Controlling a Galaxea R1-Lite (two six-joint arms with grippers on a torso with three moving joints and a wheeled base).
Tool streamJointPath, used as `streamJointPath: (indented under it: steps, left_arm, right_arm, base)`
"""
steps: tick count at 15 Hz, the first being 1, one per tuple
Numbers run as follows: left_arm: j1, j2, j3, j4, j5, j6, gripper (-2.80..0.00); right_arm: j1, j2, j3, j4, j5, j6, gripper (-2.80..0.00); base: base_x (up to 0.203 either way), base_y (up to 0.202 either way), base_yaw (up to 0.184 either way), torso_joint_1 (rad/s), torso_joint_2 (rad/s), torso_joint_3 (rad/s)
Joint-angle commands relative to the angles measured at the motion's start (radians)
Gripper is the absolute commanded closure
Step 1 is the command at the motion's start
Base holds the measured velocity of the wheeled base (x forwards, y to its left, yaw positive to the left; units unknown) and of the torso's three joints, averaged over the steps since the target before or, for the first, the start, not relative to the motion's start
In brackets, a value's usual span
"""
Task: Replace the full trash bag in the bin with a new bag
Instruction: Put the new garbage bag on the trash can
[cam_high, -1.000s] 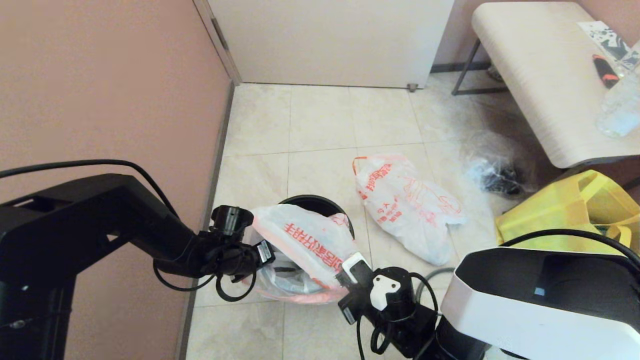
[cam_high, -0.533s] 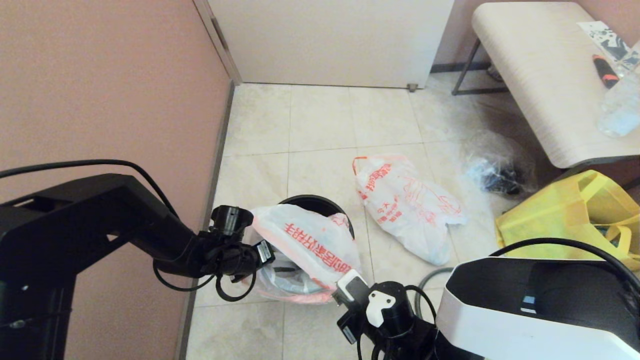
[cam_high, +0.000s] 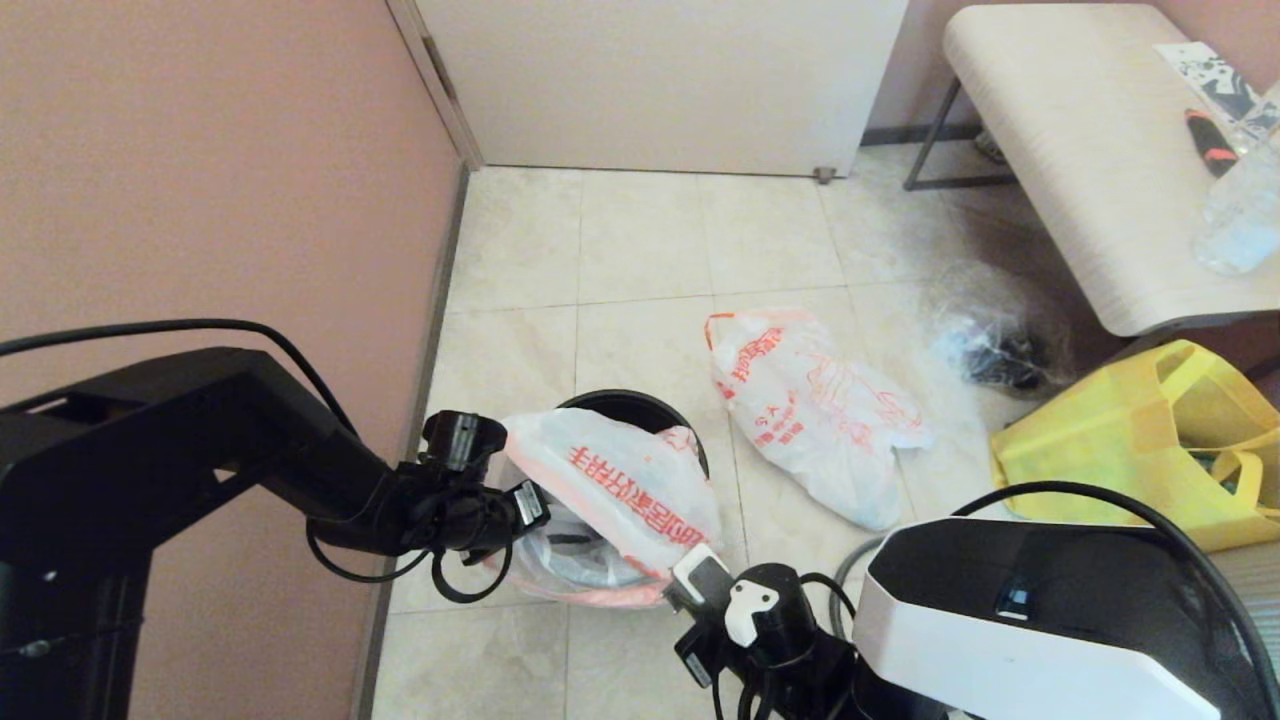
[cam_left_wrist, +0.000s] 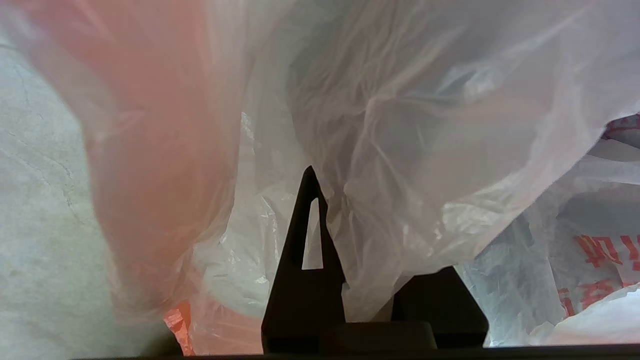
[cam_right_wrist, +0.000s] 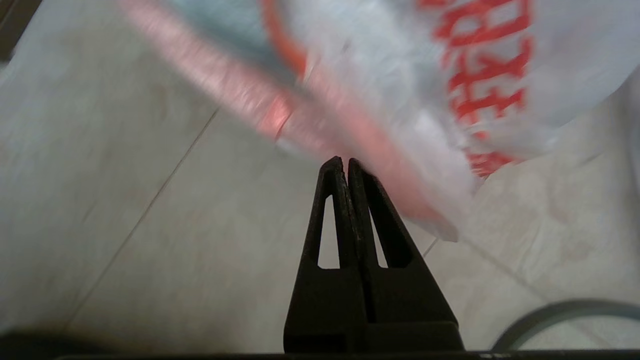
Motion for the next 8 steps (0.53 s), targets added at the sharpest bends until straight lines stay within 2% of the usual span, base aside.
streamJointPath:
  steps: [1, 3, 8]
  left_arm:
    - [0.0, 0.0, 0.0, -0.003, 0.0, -0.004, 0.0]
    - [0.0, 0.0, 0.0, -0.003, 0.0, -0.004, 0.0]
    - [0.0, 0.0, 0.001, -0.003, 0.0, -0.004, 0.0]
  right_arm:
    - [-0.025, 0.033, -0.067, -0.008, -0.004, 0.001, 0.0]
    - [-0.064, 0.043, -0.118, -0.009, -0.007, 0.015, 0.0]
    - [-0.127, 0.023, -0.15, -0.014, -0.043, 0.014, 0.0]
  base:
    - [0.0, 0.0, 0.0, 0.0, 0.0, 0.0]
    - [0.0, 0.0, 0.0, 0.0, 0.0, 0.0]
    - [0.0, 0.0, 0.0, 0.0, 0.0, 0.0]
